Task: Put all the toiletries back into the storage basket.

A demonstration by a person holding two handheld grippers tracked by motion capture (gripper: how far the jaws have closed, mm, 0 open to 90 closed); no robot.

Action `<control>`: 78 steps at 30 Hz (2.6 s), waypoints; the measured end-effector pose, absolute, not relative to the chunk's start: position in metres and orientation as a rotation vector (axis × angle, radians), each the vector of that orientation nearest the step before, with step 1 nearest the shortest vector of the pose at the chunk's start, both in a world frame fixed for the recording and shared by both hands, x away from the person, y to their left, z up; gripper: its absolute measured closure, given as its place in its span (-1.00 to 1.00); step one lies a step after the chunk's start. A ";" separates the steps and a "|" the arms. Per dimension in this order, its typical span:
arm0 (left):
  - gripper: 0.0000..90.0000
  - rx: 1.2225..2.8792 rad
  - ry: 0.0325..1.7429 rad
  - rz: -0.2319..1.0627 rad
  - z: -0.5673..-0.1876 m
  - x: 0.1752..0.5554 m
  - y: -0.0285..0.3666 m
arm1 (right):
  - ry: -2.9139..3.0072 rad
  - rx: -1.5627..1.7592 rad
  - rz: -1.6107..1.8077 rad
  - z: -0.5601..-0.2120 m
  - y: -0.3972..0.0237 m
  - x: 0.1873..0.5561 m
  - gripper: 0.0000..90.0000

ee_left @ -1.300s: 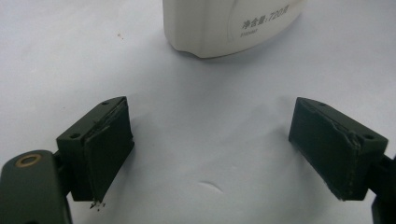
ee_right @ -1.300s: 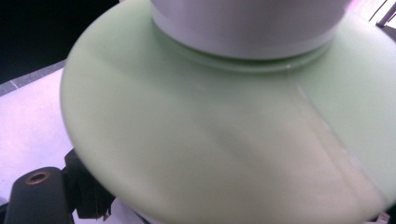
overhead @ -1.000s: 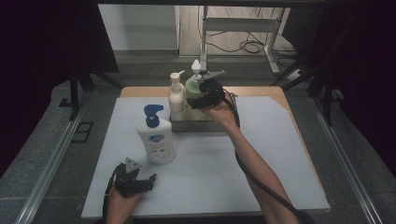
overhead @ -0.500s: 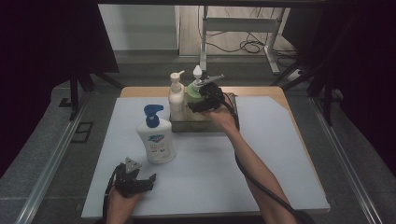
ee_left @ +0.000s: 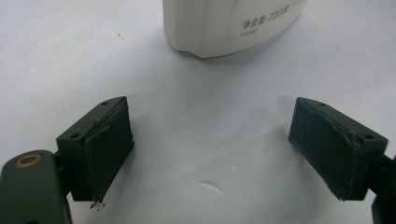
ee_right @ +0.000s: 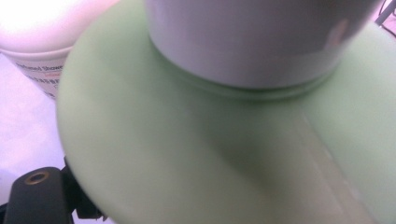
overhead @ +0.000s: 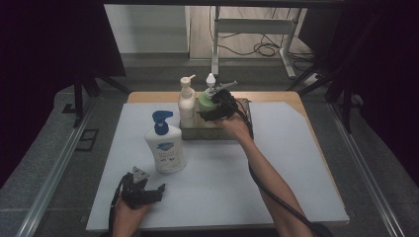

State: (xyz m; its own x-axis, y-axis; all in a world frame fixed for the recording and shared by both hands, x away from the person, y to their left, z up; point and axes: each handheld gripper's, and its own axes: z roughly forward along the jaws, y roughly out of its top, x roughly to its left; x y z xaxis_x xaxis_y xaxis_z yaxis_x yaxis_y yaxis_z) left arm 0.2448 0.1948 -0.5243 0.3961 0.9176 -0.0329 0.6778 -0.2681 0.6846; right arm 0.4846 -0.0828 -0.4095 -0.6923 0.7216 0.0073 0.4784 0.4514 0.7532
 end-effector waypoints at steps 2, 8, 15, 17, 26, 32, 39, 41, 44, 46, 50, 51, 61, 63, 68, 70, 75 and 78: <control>-0.71 2.036 1.358 0.499 -0.524 0.245 0.195 | 2.402 1.026 1.086 -0.409 -0.083 0.485 -0.74; -0.71 2.038 1.358 0.499 -0.524 0.245 0.195 | 2.395 1.020 1.102 -0.410 -0.083 0.486 -0.75; -0.71 2.038 1.358 0.499 -0.524 0.245 0.195 | 2.396 1.019 1.114 -0.410 -0.084 0.486 -0.76; -0.71 2.038 1.358 0.499 -0.524 0.245 0.195 | 2.398 1.023 1.131 -0.411 -0.085 0.486 -0.80; -0.71 2.036 1.357 0.500 -0.524 0.245 0.195 | 2.401 0.993 1.153 -0.408 -0.092 0.482 -0.96; -0.71 2.036 1.357 0.500 -0.524 0.245 0.195 | 2.394 0.960 1.168 -0.405 -0.100 0.476 -0.96; -0.71 2.036 1.357 0.500 -0.524 0.245 0.195 | 2.401 0.957 1.186 -0.402 -0.111 0.467 -0.87; -0.71 2.036 1.357 0.500 -0.524 0.245 0.195 | 2.411 0.946 1.190 -0.401 -0.115 0.465 -0.83; -0.71 2.036 1.357 0.500 -0.524 0.245 0.195 | 2.419 0.940 1.196 -0.402 -0.119 0.462 -0.78; -0.71 2.034 1.357 0.500 -0.524 0.245 0.195 | 2.423 0.948 1.204 -0.402 -0.123 0.460 -0.74; -0.71 2.034 1.357 0.500 -0.524 0.245 0.195 | 2.414 0.951 1.194 -0.404 -0.130 0.457 -0.55; -0.71 2.034 1.357 0.500 -0.524 0.245 0.195 | 2.412 0.950 1.196 -0.405 -0.132 0.457 -0.48; -0.71 2.033 1.358 0.500 -0.524 0.245 0.195 | 2.434 1.009 1.177 -0.414 -0.149 0.456 0.30; -0.71 2.033 1.358 0.500 -0.524 0.245 0.195 | 2.430 1.016 1.160 -0.416 -0.151 0.457 0.46; -0.71 2.033 1.358 0.500 -0.524 0.245 0.195 | 2.419 1.052 1.140 -0.421 -0.153 0.460 0.96; -0.71 2.035 1.358 0.500 -0.524 0.245 0.195 | 2.405 1.056 1.132 -0.423 -0.154 0.462 1.00; -0.71 2.036 1.358 0.500 -0.524 0.245 0.195 | 2.383 1.099 1.106 -0.430 -0.152 0.471 1.00; -0.71 2.036 1.358 0.500 -0.524 0.245 0.195 | 2.371 1.130 1.101 -0.434 -0.149 0.475 1.00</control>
State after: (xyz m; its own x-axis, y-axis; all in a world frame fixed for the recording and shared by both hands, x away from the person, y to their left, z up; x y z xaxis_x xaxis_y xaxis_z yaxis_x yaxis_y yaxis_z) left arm 0.2448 0.1947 -0.5243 0.3960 0.9177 -0.0329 0.6774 -0.2678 0.6852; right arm 0.4750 -0.1492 -0.4340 -0.6490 0.7585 0.0590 0.5346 0.3995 0.7447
